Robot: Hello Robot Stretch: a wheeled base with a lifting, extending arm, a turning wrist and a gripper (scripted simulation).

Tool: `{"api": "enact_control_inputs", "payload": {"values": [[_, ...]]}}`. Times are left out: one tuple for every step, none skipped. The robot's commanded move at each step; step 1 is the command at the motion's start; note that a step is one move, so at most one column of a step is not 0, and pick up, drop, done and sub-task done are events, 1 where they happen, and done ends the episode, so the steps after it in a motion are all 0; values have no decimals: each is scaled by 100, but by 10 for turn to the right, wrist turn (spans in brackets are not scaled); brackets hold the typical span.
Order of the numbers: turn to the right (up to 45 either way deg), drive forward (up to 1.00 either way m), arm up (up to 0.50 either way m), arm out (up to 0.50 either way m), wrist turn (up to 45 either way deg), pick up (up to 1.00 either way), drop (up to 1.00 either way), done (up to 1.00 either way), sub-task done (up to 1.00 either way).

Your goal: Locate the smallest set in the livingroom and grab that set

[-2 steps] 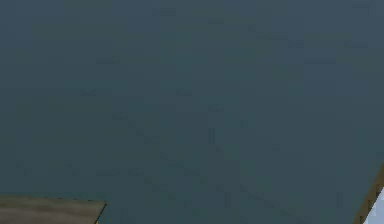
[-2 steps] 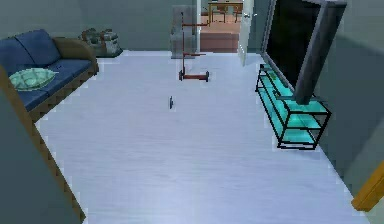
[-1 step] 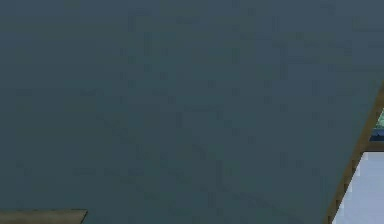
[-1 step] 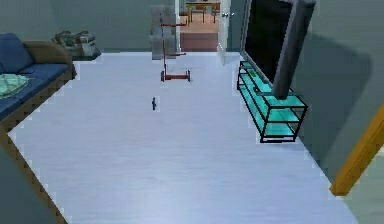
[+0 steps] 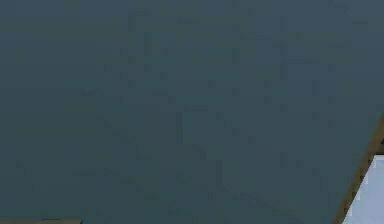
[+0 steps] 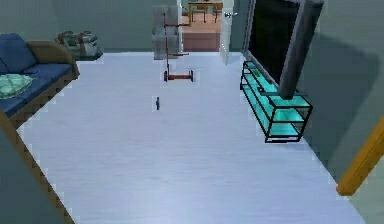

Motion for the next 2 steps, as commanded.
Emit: {"api": "enact_control_inputs", "payload": {"values": [[-450, 0, 0, 0, 0, 0, 0, 0, 0], [-450, 0, 0, 0, 0, 0, 0, 0, 0]]}}
